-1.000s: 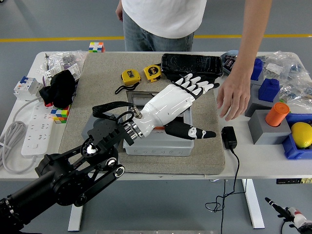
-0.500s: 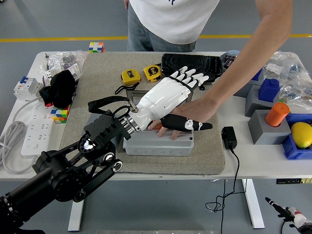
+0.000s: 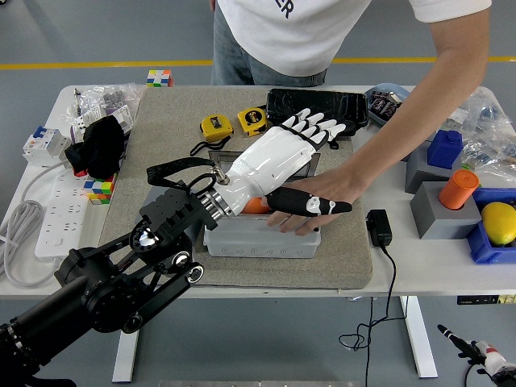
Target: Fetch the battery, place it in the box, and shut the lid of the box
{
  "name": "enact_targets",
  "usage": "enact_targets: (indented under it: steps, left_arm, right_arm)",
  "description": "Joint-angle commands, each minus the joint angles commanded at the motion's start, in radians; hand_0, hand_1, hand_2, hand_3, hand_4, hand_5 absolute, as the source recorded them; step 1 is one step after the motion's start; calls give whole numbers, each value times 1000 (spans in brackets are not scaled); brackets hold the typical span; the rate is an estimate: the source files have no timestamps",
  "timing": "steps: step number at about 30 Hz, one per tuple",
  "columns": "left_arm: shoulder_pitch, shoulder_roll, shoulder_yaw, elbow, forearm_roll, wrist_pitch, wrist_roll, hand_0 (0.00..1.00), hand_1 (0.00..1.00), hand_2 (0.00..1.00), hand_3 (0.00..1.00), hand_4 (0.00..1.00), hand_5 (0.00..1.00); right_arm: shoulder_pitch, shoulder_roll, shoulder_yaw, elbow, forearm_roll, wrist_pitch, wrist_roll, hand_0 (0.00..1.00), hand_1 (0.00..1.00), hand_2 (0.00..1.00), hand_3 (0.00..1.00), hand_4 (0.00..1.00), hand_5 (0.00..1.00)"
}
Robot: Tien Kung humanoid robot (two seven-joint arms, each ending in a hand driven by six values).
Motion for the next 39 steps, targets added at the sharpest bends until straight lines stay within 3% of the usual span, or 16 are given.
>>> enact_targets:
  steps: [9, 22, 39]
  left_arm:
    - [-3, -1, -2, 5, 4, -3, 2, 998, 998, 998, 998, 998, 998]
    - [2, 4, -78, 25, 23, -16, 19, 998, 998, 998, 995, 998, 998]
    - [11, 5, -50, 25, 20, -15, 18, 998, 998, 998, 981, 998, 998]
  right_arm:
    - [3, -1, -3, 1, 4, -1, 0, 901, 880, 817, 856, 998, 998]
    - [0, -2, -2, 0, 2, -1, 0, 901, 879, 817, 856, 998, 998]
    - [-2, 0, -6, 1, 5, -2, 0, 901, 880, 817, 856, 998, 998]
